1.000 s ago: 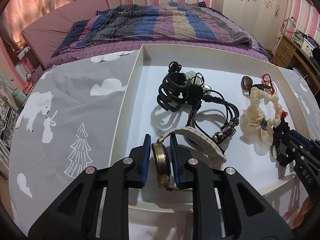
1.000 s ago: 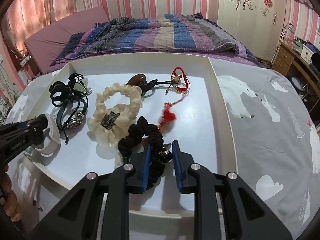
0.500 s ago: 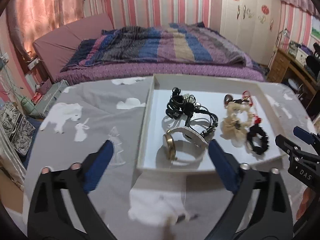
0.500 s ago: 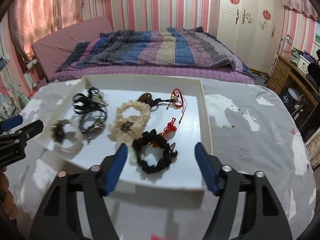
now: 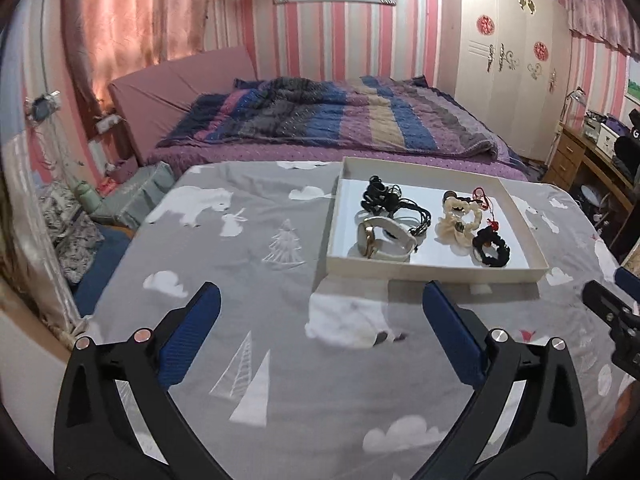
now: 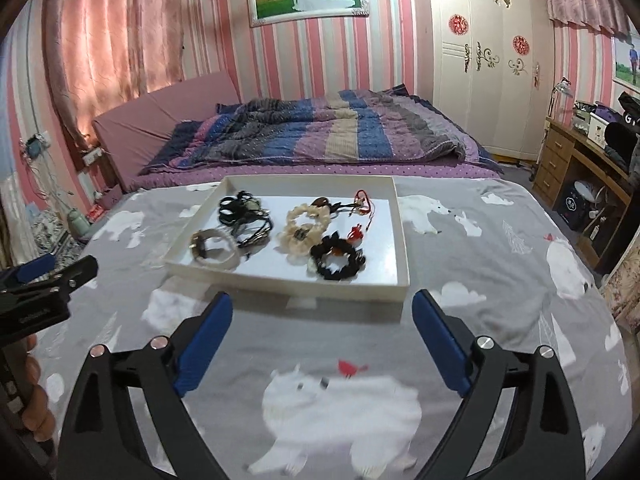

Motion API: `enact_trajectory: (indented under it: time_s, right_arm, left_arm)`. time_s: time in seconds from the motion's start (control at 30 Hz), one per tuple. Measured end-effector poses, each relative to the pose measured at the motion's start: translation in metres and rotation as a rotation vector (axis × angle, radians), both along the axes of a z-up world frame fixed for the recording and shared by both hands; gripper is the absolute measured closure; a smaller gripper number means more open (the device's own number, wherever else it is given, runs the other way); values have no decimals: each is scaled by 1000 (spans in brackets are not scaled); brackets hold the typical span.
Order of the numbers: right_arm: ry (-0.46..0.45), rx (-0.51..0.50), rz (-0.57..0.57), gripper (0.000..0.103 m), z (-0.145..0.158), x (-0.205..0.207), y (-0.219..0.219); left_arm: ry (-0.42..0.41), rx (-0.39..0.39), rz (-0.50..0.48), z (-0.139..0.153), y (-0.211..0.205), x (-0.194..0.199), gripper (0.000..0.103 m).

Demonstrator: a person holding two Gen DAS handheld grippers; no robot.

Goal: Organize jewelry

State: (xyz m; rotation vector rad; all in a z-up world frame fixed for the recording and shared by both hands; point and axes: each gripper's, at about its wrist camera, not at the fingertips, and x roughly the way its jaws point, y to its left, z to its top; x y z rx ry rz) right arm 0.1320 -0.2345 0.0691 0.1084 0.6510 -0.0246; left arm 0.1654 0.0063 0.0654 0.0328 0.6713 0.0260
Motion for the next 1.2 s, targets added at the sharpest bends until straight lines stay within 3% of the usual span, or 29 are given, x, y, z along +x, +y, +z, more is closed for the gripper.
enact_trajectory:
  time_s: [0.27, 0.47, 0.8, 1.2]
  right_arm:
    - [-54, -23, -18, 2, 0, -61, 8]
    - [-28, -64, -61, 2, -13, -82, 6]
    - [-13, -69, -119, 2, -30, -101, -4]
    - [-12, -71, -139, 2, -28, -108, 1]
  left_arm:
    - [-16, -3, -22, -4, -6, -56, 3]
    - [-43, 10, -10, -4, -5, -89, 3]
    - [-65, 14, 3, -10, -5, -111, 3]
    - [-37, -5, -25, -18, -9, -115, 3]
